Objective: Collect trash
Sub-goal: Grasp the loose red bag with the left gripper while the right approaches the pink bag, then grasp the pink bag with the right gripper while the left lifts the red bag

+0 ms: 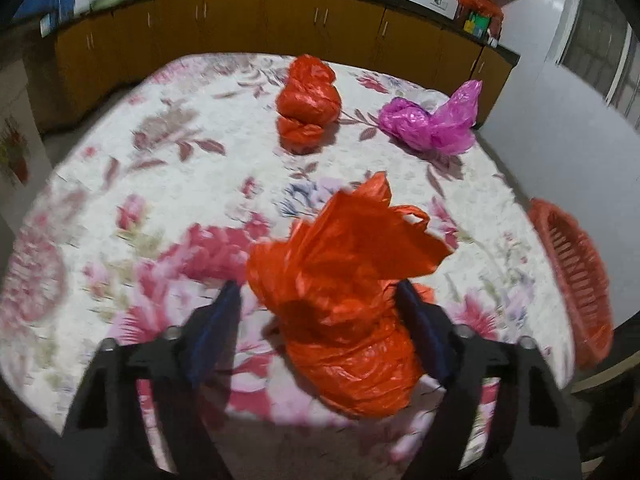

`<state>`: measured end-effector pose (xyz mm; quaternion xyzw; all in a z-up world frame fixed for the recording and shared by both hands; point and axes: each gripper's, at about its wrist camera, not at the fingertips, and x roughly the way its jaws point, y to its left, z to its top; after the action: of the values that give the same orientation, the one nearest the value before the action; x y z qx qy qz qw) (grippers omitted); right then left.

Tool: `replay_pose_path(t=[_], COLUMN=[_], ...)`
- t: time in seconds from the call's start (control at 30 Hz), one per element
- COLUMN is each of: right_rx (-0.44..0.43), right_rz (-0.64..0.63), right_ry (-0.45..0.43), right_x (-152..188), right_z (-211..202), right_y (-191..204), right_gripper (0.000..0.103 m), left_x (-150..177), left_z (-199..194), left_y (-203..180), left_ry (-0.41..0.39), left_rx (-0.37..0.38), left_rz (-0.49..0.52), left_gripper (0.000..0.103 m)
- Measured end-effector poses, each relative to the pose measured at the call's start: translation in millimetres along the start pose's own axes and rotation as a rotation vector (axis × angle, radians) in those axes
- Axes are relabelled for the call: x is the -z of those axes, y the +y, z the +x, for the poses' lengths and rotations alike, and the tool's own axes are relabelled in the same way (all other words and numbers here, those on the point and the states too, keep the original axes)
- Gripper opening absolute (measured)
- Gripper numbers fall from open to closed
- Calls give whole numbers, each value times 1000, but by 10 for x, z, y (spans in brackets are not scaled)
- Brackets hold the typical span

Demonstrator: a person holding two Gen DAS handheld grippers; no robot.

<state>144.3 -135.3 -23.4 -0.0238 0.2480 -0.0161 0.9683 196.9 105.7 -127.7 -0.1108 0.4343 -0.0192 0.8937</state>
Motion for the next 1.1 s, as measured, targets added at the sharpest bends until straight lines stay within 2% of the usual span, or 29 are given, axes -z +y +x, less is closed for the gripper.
replay_pose_path(t=[0.07,0.1,0.23,0.5,0.73,0.87,1.0,1.1], right_rx=[-5,-8,-27,-94,-160,-163,-120,-158], right_rz=[-11,-16,-27,-55,-70,-56,-55,-9], right_ry=[2,3,7,18,43,101,133,193], right_x=[4,3,-18,-136,-325,-430,-459,-449], right_z=[42,69,175,500,1049,1475,1797,2003], right_y=[44,66,136,326,579,692,737,727], right_gripper=[101,101,101,101,101,86,84,77], left_x=[-23,-35,-103,-392,-688,-820,-901,-931], left_z=[24,38,47,-60,-242,-286,-287,-269], left_y=[-18,-40,-114,149,470,609,671,690], left_ry=[-1,-2,-21,-100,-184,-206,-214,-213], left_rx=[31,48,43,-8,-62,-79,-85,-84], left_rz=[-5,3,53,43,8,-14,-21,-28], left_gripper=[54,43,29,24,24,24,24,24])
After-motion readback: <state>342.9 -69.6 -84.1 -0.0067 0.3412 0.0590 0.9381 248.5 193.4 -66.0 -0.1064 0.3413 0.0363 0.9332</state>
